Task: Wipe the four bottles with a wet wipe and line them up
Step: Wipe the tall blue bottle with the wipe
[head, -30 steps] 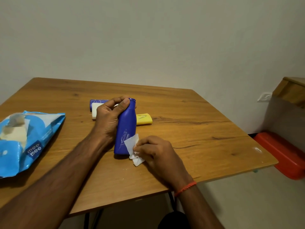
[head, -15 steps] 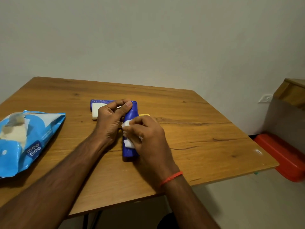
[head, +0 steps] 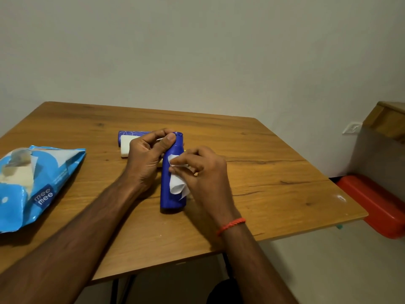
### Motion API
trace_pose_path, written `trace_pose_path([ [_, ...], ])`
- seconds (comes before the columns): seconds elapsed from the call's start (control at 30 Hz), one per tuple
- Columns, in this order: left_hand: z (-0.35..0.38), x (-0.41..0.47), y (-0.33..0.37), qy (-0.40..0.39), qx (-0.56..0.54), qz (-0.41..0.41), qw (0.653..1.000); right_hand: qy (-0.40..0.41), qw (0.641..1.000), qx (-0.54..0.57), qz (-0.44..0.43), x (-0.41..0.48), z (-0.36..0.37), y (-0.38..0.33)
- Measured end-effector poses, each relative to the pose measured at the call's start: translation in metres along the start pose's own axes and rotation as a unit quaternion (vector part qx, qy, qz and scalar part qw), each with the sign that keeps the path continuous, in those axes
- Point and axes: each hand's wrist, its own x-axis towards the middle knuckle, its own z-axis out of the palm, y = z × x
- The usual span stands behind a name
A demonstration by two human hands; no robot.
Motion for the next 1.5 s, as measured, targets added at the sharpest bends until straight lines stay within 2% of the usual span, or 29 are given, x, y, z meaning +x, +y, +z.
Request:
trace_pose_path([
  [0.1,0.0,0.003,0.0,-0.002,-0.021,-0.012,1.0,-0.014,0.998,-0.057,-0.024,-0.008,0.004,-0.005],
  [0.2,-0.005,0.003,-0.002,0.0,-0.022,-0.012,1.0,-0.116,0.978,-0.137,-0.103,-0.035,-0.003,0.002],
  [0.27,-0.004,0.001,-0.004,-0.006,-0.012,-0.01,1.0,-0.185,0.966,-0.148,-0.103,-0.047,-0.011,0.013],
  [0.3,-0.002,0.0,-0.004,-0.011,-0.013,-0.012,1.0,-0.193,0.968,-0.137,-0.081,-0.05,-0.015,0.019],
  [0.4,0.001,-0.001,-0.001,-0.018,-0.02,-0.016,0.999,-0.133,0.988,-0.07,0.021,-0.044,-0.024,0.027],
  [0.5,0.0,-0.002,0.002,-0.027,-0.017,-0.019,0.999,-0.075,0.991,-0.049,0.097,-0.032,-0.022,0.027],
  [0.63,0.0,-0.005,0.0,-0.041,-0.02,-0.03,0.998,-0.069,0.993,-0.027,0.09,-0.037,-0.018,0.025],
  [0.8,0.005,-0.004,0.0,-0.048,-0.06,-0.058,0.995,-0.025,0.979,0.139,0.149,-0.047,-0.031,0.029],
  [0.93,0.009,-0.007,0.0,-0.04,-0.14,-0.089,0.985,-0.032,0.971,0.196,0.134,-0.048,-0.029,0.02],
  [1.0,0.01,-0.01,0.0,-0.044,-0.098,-0.068,0.992,-0.038,0.972,0.195,0.126,-0.047,-0.023,0.015],
  [1.1,0.008,-0.009,-0.003,-0.041,-0.05,-0.047,0.997,-0.02,0.985,0.151,0.077,-0.047,-0.014,0.01],
  [1.23,0.006,-0.007,-0.003,-0.045,-0.07,-0.052,0.995,0.021,0.993,0.119,-0.007,-0.05,-0.011,0.007],
  [1.33,0.012,-0.009,-0.004,-0.05,-0.068,-0.045,0.995,0.0,0.996,0.079,-0.041,-0.053,-0.013,0.004],
  [1.43,0.015,-0.01,-0.006,-0.062,-0.063,-0.041,0.995,-0.031,0.997,0.039,-0.051,-0.049,-0.009,-0.001],
  [1.5,0.012,-0.011,-0.004,-0.076,-0.078,-0.056,0.992,-0.004,0.998,0.056,-0.024,-0.039,-0.006,-0.007],
])
